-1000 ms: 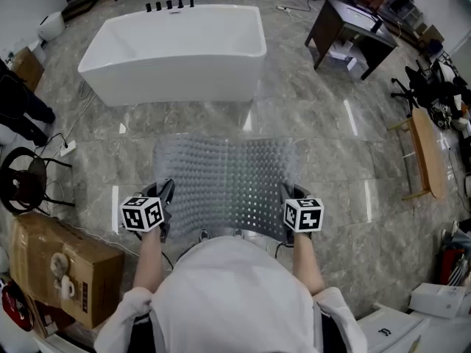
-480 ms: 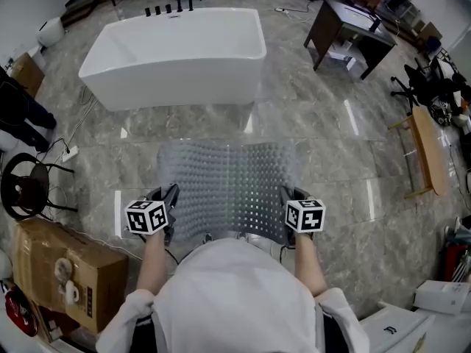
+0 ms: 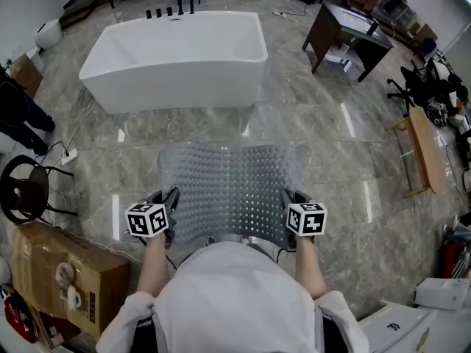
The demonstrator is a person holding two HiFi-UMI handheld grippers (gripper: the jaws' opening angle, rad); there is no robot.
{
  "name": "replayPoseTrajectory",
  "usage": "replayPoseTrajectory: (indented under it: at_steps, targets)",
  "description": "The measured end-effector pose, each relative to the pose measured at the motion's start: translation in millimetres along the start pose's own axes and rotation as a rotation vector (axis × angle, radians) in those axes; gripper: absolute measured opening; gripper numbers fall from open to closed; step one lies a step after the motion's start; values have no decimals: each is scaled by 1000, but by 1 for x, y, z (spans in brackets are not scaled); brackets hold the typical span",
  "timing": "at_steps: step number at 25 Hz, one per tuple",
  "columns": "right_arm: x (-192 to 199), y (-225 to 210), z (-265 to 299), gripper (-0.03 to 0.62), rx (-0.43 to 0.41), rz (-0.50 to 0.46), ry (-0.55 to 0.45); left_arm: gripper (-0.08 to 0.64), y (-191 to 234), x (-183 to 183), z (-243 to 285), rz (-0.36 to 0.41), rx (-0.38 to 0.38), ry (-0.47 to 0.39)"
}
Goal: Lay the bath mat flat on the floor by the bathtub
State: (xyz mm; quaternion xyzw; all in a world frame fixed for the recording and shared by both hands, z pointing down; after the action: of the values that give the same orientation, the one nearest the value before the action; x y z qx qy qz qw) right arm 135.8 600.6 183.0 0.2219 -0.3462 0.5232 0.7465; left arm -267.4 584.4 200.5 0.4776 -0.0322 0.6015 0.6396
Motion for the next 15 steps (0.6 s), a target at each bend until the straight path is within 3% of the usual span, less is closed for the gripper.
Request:
replayPoseTrajectory:
  at_steps: [7,15]
  targets:
    - [9,18,-6,43,33,36,1,44,15,-4,-6,30,20,30]
    - [10,0,0,43,14,63,21,44,14,-5,-5,-4,-6,33]
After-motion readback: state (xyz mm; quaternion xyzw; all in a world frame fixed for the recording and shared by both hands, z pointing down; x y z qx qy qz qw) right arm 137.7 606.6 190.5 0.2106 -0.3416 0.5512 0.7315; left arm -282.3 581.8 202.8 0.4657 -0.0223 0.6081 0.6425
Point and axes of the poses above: the fingertips, and each gripper's own axes: z forward along the fingers, y to its left, x out of its underside, the point moved 8 cm from there along -z, backward along the fingers, and after that the axes turned 11 degrees about -z, right-handed, at the moved point
